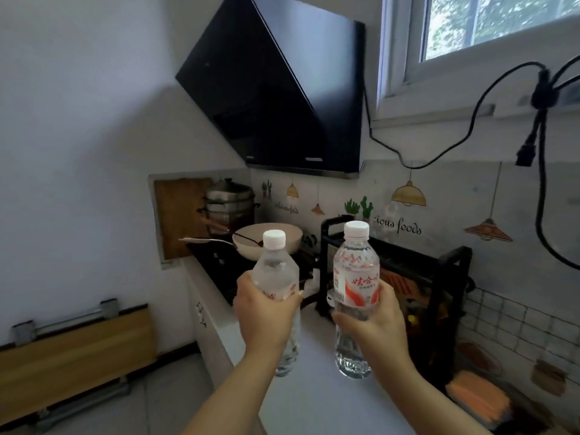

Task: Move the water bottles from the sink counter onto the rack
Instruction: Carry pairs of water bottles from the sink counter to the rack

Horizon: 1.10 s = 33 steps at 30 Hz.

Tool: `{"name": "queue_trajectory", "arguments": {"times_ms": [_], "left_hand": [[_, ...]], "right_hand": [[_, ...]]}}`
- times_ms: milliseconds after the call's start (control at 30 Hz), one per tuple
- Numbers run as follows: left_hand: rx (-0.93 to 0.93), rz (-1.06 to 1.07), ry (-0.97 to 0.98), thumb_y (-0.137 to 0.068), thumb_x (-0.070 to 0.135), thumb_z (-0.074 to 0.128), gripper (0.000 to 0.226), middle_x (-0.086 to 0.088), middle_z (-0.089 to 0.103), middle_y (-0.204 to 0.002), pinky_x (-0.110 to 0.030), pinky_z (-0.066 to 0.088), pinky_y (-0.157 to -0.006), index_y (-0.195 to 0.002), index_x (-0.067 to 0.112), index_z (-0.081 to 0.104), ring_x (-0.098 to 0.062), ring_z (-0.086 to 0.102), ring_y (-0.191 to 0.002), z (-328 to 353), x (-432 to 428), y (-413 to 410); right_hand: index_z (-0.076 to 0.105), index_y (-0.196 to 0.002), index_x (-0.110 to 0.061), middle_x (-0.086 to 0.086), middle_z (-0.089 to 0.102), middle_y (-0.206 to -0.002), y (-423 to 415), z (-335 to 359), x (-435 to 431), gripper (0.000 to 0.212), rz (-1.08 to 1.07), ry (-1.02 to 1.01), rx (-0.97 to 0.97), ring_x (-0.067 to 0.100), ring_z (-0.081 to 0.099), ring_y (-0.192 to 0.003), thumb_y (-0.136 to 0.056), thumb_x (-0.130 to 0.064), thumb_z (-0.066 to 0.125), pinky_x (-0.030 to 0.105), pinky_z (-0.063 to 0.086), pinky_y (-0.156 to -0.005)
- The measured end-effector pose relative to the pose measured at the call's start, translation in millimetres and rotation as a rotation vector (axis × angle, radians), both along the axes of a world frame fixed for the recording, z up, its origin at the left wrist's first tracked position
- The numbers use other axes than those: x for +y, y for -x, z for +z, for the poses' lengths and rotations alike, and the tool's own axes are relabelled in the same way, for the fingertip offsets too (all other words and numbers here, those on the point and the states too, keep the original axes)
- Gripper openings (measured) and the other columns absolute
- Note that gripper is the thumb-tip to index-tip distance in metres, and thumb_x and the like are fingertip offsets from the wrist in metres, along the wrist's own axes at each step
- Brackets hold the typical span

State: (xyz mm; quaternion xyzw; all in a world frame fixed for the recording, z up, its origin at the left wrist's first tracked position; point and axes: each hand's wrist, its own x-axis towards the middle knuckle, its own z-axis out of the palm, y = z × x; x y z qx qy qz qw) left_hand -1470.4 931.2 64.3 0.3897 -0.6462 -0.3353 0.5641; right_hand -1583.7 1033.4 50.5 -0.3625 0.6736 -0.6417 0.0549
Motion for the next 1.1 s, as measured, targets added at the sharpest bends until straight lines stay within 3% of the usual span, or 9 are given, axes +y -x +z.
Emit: {"name": "queue_trajectory", "arguments": {"times_ms": [200, 367, 533, 700, 833, 933, 1000, 1100], "left_hand": [[0.019, -0.133, -0.013, -0.060, 0.016, 0.087, 0.069, -0.015, 0.057, -0.114, -0.034, 0.046, -0.086, -0.114, 0.004, 0.046, -0.030, 0.056, -0.106, -7, -101, 38], [-0.007, -0.284, 0.012, -0.058, 0.018, 0.088, 0.072, -0.017, 0.057, -0.116, -0.039, 0.047, -0.093, -0.114, 0.003, 0.047, -0.032, 0.055, -0.110, -4, -179, 69], [0.023, -0.442, 0.003, -0.059, 0.013, 0.088, 0.068, -0.014, 0.056, -0.113, -0.037, 0.048, -0.091, -0.111, 0.006, 0.046, -0.029, 0.055, -0.106, 11, -227, 104], [0.075, -0.576, -0.003, -0.060, 0.013, 0.087, 0.068, -0.012, 0.056, -0.115, -0.027, 0.042, -0.087, -0.115, 0.004, 0.047, -0.025, 0.055, -0.107, 30, -255, 157], [0.104, -0.686, 0.054, -0.062, 0.014, 0.086, 0.070, -0.005, 0.054, -0.114, -0.017, 0.041, -0.081, -0.120, 0.006, 0.047, -0.018, 0.053, -0.106, 47, -269, 209], [0.135, -0.761, 0.059, -0.064, 0.013, 0.084, 0.073, -0.002, 0.051, -0.115, -0.020, 0.040, -0.084, -0.123, 0.009, 0.042, -0.017, 0.051, -0.108, 61, -276, 251], [0.124, -0.790, 0.058, -0.066, 0.015, 0.083, 0.073, 0.002, 0.047, -0.112, -0.015, 0.039, -0.080, -0.124, 0.011, 0.040, -0.014, 0.048, -0.106, 69, -282, 279], [0.105, -0.802, 0.065, -0.067, 0.016, 0.082, 0.069, 0.007, 0.042, -0.107, -0.012, 0.036, -0.075, -0.121, 0.014, 0.039, -0.009, 0.043, -0.101, 74, -290, 317]], "right_hand": [[0.043, -0.113, -0.029, 0.000, 0.054, -0.114, 14, -4, -86, 0.066, -0.103, 0.007, 0.013, 0.014, 0.055, -0.102, -0.064, -0.007, 0.082, 0.015, 0.041, -0.073], [0.042, -0.113, -0.030, 0.001, 0.054, -0.114, 23, -8, -154, 0.067, -0.249, 0.022, -0.022, 0.015, 0.055, -0.102, -0.064, -0.005, 0.082, 0.020, 0.043, -0.077], [0.045, -0.114, -0.029, 0.001, 0.055, -0.117, 47, -4, -194, 0.068, -0.422, -0.013, -0.032, 0.019, 0.054, -0.109, -0.061, -0.011, 0.083, 0.036, 0.048, -0.093], [0.046, -0.118, -0.027, -0.002, 0.056, -0.116, 88, 13, -218, 0.068, -0.534, -0.003, -0.019, 0.017, 0.056, -0.108, -0.062, -0.016, 0.083, 0.043, 0.051, -0.093], [0.044, -0.114, -0.028, -0.001, 0.057, -0.114, 132, 32, -233, 0.066, -0.566, 0.040, 0.028, 0.019, 0.057, -0.105, -0.063, -0.014, 0.083, 0.039, 0.052, -0.088], [0.045, -0.114, -0.026, 0.001, 0.059, -0.113, 169, 48, -244, 0.066, -0.558, 0.085, 0.037, 0.019, 0.059, -0.105, -0.062, -0.014, 0.084, 0.040, 0.053, -0.090], [0.046, -0.114, -0.026, -0.001, 0.059, -0.113, 193, 57, -252, 0.066, -0.558, 0.104, 0.044, 0.017, 0.059, -0.104, -0.062, -0.015, 0.085, 0.039, 0.053, -0.089], [0.045, -0.110, -0.029, -0.003, 0.059, -0.111, 227, 65, -263, 0.065, -0.556, 0.130, 0.058, 0.011, 0.059, -0.100, -0.060, -0.016, 0.085, 0.027, 0.052, -0.080]]}}
